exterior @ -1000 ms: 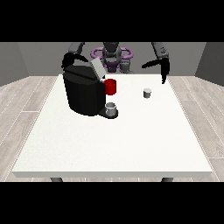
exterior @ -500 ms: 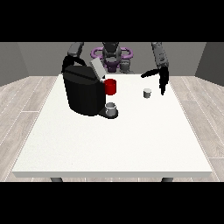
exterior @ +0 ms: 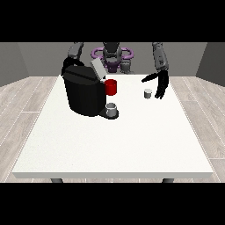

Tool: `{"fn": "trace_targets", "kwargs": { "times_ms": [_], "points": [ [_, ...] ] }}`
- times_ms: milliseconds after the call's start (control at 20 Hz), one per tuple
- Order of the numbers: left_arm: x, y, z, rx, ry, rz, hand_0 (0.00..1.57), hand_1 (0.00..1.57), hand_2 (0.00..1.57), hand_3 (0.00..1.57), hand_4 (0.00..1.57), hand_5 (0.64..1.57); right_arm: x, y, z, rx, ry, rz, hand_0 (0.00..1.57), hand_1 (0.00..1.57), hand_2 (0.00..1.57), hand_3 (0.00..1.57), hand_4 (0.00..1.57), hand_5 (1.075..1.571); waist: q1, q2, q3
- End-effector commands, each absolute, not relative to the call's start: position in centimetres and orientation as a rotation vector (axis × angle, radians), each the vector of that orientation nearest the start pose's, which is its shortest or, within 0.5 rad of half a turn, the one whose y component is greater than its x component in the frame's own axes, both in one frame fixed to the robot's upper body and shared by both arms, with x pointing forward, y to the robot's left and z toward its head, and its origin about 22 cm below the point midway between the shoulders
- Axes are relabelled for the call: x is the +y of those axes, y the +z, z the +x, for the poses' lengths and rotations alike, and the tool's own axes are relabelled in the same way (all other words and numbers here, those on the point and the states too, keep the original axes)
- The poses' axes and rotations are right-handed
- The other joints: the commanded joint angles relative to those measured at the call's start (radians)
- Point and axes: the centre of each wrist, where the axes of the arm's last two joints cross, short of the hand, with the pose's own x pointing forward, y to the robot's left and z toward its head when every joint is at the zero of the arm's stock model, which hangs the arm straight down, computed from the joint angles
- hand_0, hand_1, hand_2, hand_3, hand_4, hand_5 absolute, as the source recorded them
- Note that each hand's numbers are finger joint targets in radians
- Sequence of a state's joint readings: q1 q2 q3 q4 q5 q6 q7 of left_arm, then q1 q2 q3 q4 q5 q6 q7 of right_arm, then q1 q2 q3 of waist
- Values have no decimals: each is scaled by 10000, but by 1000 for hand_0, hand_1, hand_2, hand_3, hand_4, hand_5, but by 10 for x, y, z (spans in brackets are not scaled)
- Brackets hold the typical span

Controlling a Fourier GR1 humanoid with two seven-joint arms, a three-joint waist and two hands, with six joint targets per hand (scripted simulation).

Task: Insert the coffee pod into the coffee machine and close the lid

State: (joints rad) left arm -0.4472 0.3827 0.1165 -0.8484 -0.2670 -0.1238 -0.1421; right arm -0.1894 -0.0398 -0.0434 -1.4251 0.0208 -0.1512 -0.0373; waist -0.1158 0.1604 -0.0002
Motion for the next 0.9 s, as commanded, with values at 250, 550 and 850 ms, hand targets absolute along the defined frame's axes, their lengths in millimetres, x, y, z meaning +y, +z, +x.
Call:
{"fn": "trace_targets", "kwargs": {
  "times_ms": [250,550,850],
  "points": [
    [353,-16,339,-12828,-6124,5013,634,634,756,487,0,1571,-221,5,288,-16436,-469,-1092,0,0,0,0,453,1571,-213,277,-2],
    [355,-33,332,-12608,-7109,5839,608,608,745,483,0,1571,-218,0,281,-16176,-462,-1250,0,0,0,0,487,1571,-298,125,-2],
    [333,-31,347,-13050,-7111,6481,686,686,849,651,288,1571,-213,4,286,-15988,-560,-1140,0,0,0,0,492,1571,-219,-179,-1]
  ]
}}
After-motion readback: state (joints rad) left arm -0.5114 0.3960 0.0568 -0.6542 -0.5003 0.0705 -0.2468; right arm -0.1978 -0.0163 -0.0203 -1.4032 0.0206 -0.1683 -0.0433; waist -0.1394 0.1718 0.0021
